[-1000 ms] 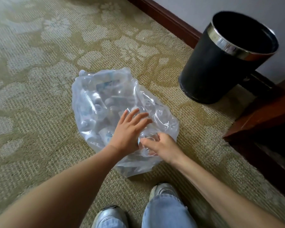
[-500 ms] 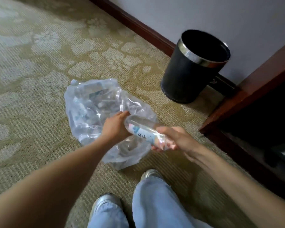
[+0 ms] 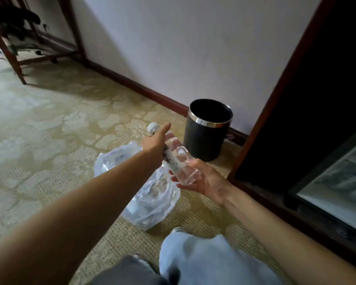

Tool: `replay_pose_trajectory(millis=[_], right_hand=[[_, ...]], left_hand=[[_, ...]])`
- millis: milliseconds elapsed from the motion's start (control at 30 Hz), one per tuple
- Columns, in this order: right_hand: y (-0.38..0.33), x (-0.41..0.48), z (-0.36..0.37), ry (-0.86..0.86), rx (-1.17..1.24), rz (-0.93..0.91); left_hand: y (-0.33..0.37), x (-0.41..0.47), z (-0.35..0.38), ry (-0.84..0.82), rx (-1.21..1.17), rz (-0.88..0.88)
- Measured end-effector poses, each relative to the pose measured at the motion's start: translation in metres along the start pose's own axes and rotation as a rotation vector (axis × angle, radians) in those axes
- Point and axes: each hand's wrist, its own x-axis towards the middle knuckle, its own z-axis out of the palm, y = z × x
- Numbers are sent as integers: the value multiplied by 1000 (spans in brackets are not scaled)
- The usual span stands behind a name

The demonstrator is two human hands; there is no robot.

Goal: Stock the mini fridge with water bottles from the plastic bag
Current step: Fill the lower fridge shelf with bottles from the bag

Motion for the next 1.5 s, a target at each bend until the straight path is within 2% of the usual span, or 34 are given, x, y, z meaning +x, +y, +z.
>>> replay_pose_trajectory(millis=[100, 200, 300, 400, 533, 633, 700, 767, 833, 933, 1100, 1267, 1500], right_hand=[[-25, -16, 9, -12, 94, -9], [-42, -27, 16, 7, 109, 12], [-58, -34, 26, -1, 53, 38], [-83, -42, 45, 119, -11, 6], [-114, -49, 75, 323, -105, -107], [-125, -47, 89, 414, -56, -152], [-125, -46, 91, 436, 2, -143], [-119, -43, 87, 476, -39, -118], [-108, -44, 78, 508, -112, -102], [-98, -42, 64, 440, -81, -106], [-91, -32, 52, 394, -48, -87], [-79, -25, 48, 344, -273, -11], [-73, -20, 41, 368, -262, 34]], left_hand=[[7, -30, 23, -158, 61, -15], [7, -58, 33, -65, 153, 84], [15, -86, 38, -105, 71, 190], [29, -112, 44, -69, 46, 326], [50, -143, 51, -71, -25, 415], [58, -152, 45, -201, -129, 392], [53, -153, 37, -192, 13, 412], [39, -152, 32, -242, 111, 382], [25, -147, 29, -300, 131, 319], [23, -141, 27, -361, 127, 194], [21, -139, 30, -248, 156, 107], [17, -134, 29, -273, 240, 33], [12, -129, 28, -230, 225, 35]])
